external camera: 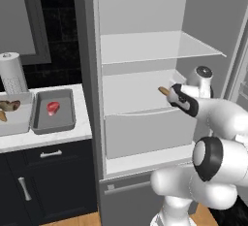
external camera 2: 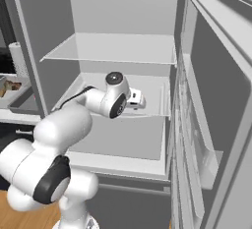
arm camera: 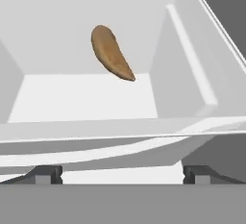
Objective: Place one sweet potato and one steak in each tupperware on the nearby counter, to pack two identical lunches.
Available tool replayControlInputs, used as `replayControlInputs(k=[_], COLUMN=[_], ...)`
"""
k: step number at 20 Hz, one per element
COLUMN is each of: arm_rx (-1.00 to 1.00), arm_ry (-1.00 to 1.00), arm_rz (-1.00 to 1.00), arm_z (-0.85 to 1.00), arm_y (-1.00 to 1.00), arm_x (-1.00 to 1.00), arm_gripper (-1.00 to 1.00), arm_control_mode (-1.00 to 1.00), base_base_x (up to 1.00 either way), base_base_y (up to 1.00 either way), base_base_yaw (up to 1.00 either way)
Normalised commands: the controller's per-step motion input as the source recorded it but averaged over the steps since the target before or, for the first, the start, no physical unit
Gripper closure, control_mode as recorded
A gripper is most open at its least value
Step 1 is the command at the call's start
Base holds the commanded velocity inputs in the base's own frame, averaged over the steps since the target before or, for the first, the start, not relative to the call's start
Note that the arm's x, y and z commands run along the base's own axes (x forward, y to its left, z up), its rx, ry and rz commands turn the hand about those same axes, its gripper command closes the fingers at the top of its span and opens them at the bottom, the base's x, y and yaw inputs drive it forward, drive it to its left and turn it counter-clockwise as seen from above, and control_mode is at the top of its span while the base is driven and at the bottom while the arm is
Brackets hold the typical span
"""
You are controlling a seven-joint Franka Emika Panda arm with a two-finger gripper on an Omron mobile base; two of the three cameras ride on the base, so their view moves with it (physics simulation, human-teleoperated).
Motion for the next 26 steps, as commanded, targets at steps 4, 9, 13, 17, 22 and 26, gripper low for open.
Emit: replayControlInputs(k=[4,9,13,17,22,26], arm_rx=[0.0,0.0,0.0,0.0,0.0,0.0], arm_ry=[0.0,0.0,0.0,0.0,0.0,0.0], arm_rz=[0.1,0.11,0.11,0.1,0.09,0.07], arm_z=[-0.19,-0.23,-0.19,-0.18,-0.19,-0.16], arm_y=[0.0,-0.04,-0.06,-0.03,-0.06,-0.11], arm_x=[0.41,0.4,0.47,0.49,0.48,0.47], arm_gripper=[-1.0,-1.0,-1.0,-1.0,-1.0,-1.0], arm_control_mode=[-1.0,-1.0,-1.0,-1.0,-1.0,-1.0], base_base_x=[0.0,0.0,0.0,0.0,0.0,0.0], base_base_y=[0.0,0.0,0.0,0.0,0.0,0.0], base_base_yaw=[0.0,0.0,0.0,0.0,0.0,0.0])
